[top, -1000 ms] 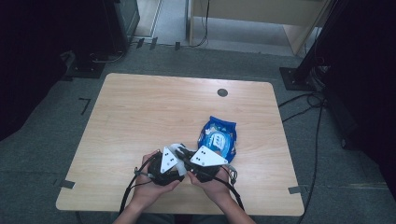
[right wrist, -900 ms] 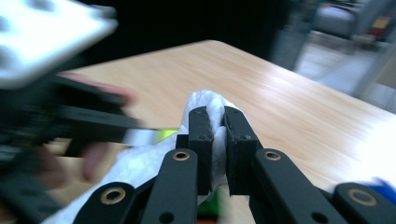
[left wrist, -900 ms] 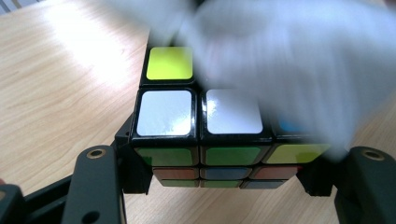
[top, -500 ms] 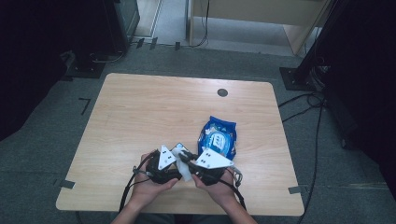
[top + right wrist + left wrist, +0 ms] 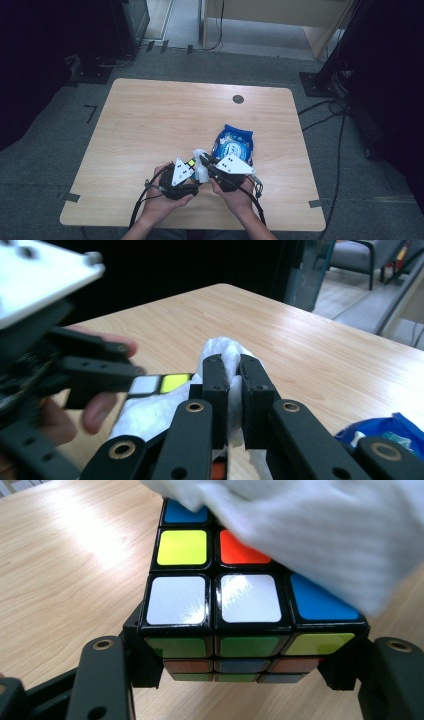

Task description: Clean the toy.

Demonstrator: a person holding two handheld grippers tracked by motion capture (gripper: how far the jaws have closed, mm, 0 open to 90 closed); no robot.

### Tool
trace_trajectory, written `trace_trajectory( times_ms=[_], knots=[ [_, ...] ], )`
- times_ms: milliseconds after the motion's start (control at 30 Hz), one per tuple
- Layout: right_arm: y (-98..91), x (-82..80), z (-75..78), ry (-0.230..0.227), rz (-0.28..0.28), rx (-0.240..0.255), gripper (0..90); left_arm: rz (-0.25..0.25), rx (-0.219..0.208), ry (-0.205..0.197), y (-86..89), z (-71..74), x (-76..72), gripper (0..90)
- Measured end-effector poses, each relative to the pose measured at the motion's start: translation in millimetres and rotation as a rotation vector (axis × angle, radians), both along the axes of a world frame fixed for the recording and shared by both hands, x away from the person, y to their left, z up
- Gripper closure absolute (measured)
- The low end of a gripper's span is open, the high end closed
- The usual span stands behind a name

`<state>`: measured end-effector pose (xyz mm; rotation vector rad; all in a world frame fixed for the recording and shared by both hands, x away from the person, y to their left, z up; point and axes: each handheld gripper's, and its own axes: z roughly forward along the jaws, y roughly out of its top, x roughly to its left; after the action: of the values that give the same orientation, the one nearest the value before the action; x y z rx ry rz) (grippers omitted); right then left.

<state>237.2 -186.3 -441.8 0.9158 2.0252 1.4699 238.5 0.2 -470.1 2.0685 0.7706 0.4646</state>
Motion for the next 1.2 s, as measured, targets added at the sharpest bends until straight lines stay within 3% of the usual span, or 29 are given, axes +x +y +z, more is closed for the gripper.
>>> trace_trajectory(
  times_ms=[200,267,400,467,500,633,800,967,1067,1200],
  knots=[
    [21.5,-16.4,-2.8,-0.046,0.126,-0.051,84.4,-0.011,0.015,0.001,-2.1,-0.7,-1.4,34.3],
    [25.2,-17.7,-2.8,-0.056,0.110,-0.071,84.5,-0.008,0.007,0.005,-1.2,-0.8,-1.3,34.3],
    [14.1,-9.6,-2.5,-0.030,0.037,-0.036,84.4,0.005,0.026,-0.012,2.9,-3.0,0.3,34.3],
    [6.0,-6.5,-3.9,-0.012,-0.017,-0.013,84.4,0.035,0.038,-0.015,9.8,-5.5,4.2,34.3],
    [3.7,-5.3,-5.2,-0.012,-0.029,-0.014,84.4,0.065,0.023,-0.002,18.4,-6.5,8.5,34.2],
    [-2.3,2.2,-20.3,0.032,-0.092,-0.041,84.4,0.137,0.031,-0.003,40.6,-6.4,18.0,34.3],
    [2.0,4.5,-31.4,0.074,-0.056,-0.040,84.3,0.209,0.007,0.002,62.2,-2.2,26.1,34.2],
    [18.3,6.1,-47.6,0.121,0.022,-0.074,83.8,0.216,-0.001,0.001,69.0,0.7,26.5,34.3],
    [19.1,10.9,-61.1,0.171,0.010,-0.083,83.8,0.211,0.001,-0.005,67.1,1.5,25.2,34.2],
    [11.6,16.2,-68.0,0.174,-0.028,-0.111,83.9,0.201,-0.003,-0.005,65.2,2.4,24.4,34.2]
  ],
)
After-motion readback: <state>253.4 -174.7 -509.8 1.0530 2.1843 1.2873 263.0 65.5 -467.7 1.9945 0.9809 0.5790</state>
